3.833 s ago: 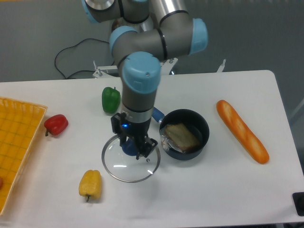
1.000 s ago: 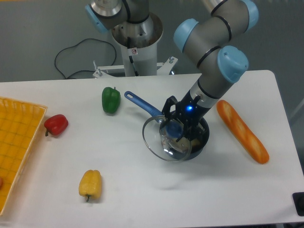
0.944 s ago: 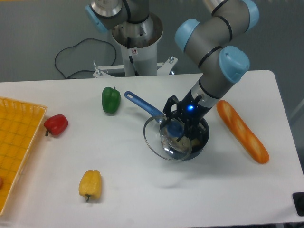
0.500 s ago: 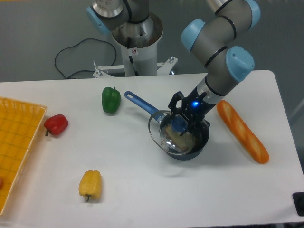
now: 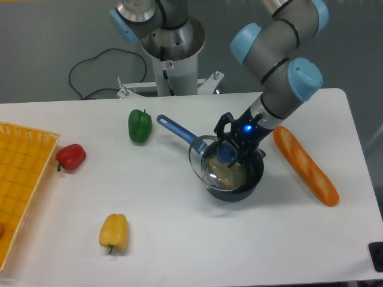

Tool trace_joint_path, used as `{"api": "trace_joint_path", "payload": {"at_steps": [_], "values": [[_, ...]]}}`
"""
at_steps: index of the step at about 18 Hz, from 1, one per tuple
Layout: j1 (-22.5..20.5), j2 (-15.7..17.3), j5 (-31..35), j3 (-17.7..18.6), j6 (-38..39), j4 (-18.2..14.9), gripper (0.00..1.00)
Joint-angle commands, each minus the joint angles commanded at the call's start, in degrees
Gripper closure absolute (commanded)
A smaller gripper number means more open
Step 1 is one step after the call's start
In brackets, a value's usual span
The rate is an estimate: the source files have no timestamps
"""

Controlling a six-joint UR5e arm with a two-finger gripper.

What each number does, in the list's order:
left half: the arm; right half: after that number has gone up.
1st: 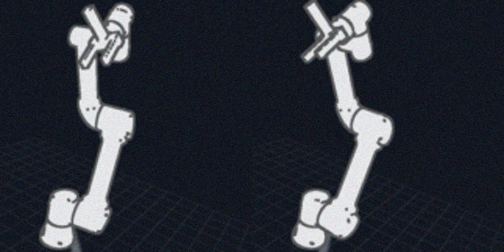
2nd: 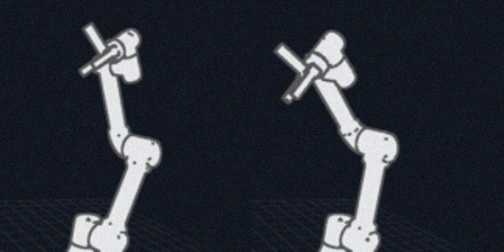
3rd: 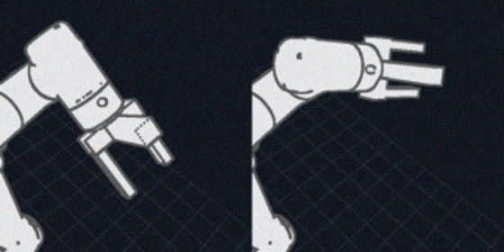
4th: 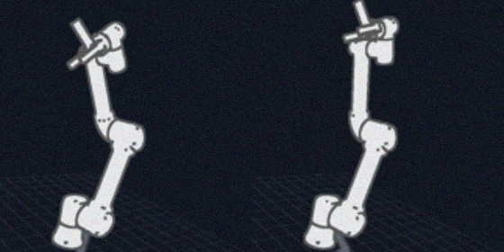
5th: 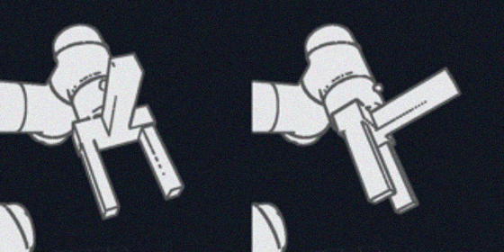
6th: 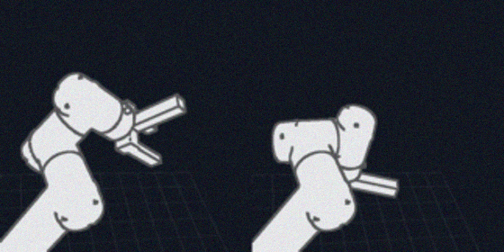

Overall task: Close the pot lid
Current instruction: 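Lower the glass lid onto the saucepan rim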

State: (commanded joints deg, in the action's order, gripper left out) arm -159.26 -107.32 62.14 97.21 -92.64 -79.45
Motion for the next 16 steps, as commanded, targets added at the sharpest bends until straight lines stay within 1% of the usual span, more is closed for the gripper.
{"api": "trace_joint_path", "payload": {"at_steps": [2,5,8,16], "values": [[-0.35,0.09,-0.18,-1.14,0.61,-2.45,0.49],[-0.44,0.09,-0.35,-2.37,0.97,-2.99,0.49],[-1.05,0.09,-3.25,-3.69,1.93,-4.92,0.49],[-1.32,0.0,-3.25,-3.69,1.85,-5.01,0.49]]}}
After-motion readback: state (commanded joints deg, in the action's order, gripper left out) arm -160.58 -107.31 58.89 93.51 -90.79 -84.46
